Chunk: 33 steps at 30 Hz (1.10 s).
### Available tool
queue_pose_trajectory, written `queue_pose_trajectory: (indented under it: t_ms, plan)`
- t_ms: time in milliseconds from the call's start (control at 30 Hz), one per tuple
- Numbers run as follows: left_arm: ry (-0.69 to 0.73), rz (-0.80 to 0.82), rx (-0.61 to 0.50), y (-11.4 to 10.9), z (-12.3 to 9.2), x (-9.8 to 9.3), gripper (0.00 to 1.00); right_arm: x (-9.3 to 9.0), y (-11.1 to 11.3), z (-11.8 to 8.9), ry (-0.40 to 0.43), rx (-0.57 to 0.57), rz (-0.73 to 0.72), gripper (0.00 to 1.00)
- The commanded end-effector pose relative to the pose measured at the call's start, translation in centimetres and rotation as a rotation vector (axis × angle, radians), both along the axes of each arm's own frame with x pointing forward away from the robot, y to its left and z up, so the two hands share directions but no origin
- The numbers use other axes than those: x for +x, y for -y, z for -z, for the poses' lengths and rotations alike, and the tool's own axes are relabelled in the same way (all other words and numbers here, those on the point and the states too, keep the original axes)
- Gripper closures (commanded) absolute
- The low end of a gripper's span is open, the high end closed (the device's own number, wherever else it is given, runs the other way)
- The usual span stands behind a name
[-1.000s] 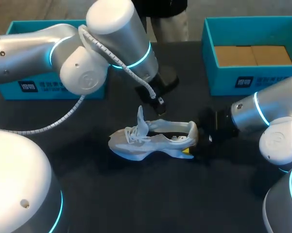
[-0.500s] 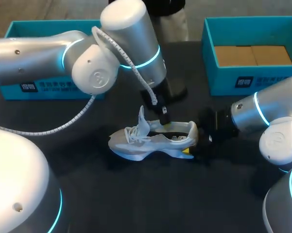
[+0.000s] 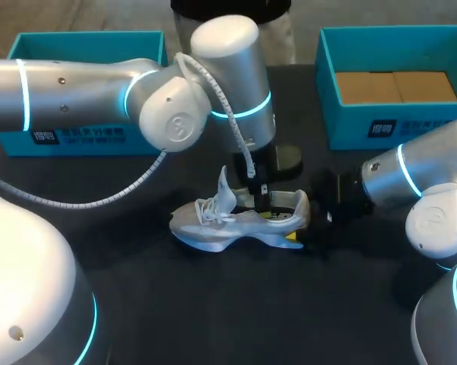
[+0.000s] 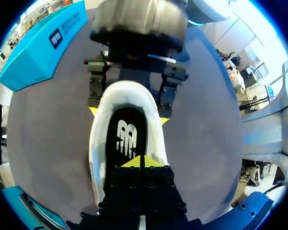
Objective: Take the shoe out of the shoebox, open the shoe tongue, remove and reinsert the insole, then place the shoe into the shoebox
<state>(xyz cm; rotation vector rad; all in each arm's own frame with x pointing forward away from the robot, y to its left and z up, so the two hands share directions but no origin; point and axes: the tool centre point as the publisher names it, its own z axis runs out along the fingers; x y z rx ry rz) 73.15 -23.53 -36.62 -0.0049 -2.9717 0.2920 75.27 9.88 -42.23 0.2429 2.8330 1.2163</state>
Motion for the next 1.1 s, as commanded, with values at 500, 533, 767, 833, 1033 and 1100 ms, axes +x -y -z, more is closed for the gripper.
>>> queue_pose_trajectory:
  t_ms: [500, 533, 767, 833, 1033, 1100]
  plan:
    - [0.015, 0.070, 0.024, -0.6, 2.2, -0.7, 1.00, 0.2, -0.3, 0.3, -0.002, -0.007, 0.002, 1.00]
    - [0.013, 0.083, 0.019, -0.6, 2.2, -0.7, 1.00, 0.2, -0.3, 0.3, -0.002, -0.007, 0.002, 1.00]
    - [0.013, 0.108, 0.022, -0.5, 3.0, -0.9, 1.00, 0.2, -0.3, 0.3, -0.002, -0.007, 0.002, 1.00]
    - [0.008, 0.110, 0.015, -0.6, 3.1, -0.8, 1.00, 0.2, -0.3, 0.3, -0.002, -0.007, 0.002, 1.00]
    - [0.010, 0.122, 0.019, -0.5, 3.5, -0.9, 0.71, 0.2, -0.3, 0.3, -0.002, -0.007, 0.002, 1.00]
    - [0.013, 0.126, 0.023, -0.5, 3.7, -0.9, 0.70, 0.2, -0.3, 0.3, -0.002, -0.007, 0.002, 1.00]
